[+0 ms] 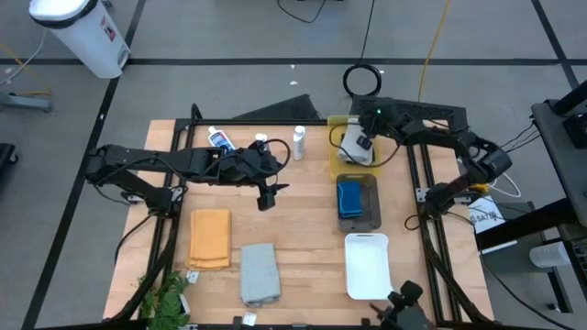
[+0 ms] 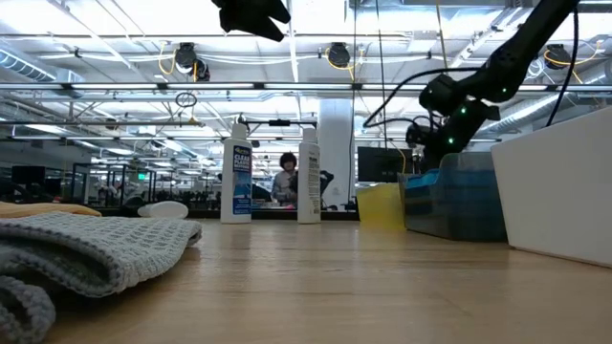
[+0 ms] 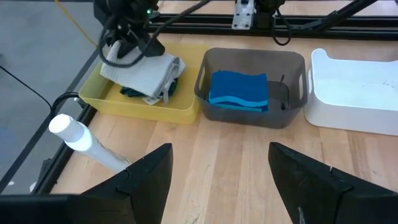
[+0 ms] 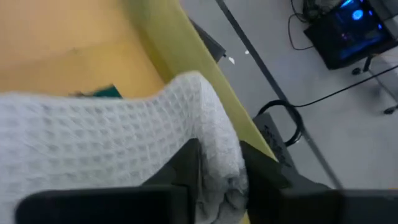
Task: Pick & Place Kitchen Items
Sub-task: Put the right gray towel into the yellow bin
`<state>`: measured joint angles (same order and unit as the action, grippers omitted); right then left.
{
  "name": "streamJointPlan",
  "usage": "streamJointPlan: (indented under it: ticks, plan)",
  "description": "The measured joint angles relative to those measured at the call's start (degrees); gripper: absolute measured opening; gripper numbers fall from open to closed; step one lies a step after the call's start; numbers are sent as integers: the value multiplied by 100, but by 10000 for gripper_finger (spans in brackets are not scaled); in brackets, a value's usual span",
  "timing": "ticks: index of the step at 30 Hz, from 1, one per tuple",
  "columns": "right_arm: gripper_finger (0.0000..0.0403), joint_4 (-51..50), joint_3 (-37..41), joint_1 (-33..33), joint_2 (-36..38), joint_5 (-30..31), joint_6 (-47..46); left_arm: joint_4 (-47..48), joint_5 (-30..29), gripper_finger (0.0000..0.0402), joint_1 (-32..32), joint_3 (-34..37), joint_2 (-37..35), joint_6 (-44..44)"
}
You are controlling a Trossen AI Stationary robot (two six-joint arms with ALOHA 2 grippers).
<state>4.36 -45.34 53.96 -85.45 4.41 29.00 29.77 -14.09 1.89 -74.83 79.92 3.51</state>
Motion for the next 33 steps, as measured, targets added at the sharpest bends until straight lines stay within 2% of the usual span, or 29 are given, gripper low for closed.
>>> streamJointPlan:
  ticks: [6, 9, 13, 17, 23, 24, 28, 33]
  plan:
    - [157, -347, 2, -47, 590, 6, -937, 1, -50, 269, 0, 0, 0, 0]
    - [189, -866, 2, -46, 1016, -66, -1382, 1, -54, 269, 0, 0, 0, 0]
    - [199, -1669, 2, -131, 1519, -750, -2046, -2, -61, 269, 0, 0, 0, -1]
    - [158, -2055, 2, -537, 1744, -887, -2378, -5, -172, 269, -3, 0, 0, -2]
    - [22, -2407, 2, -1085, 1432, -459, -2388, -43, -299, 269, -4, 0, 0, 0]
    - [12, -2527, 4, -1113, 1355, -455, -2392, -47, -299, 269, -4, 0, 0, 0]
    - [18, -3121, 2, -1138, 1051, -455, -2579, -50, -299, 269, -4, 0, 0, 7]
    - [3, -3802, 4, -1133, 983, -409, -2683, -50, -299, 269, -4, 0, 0, -20]
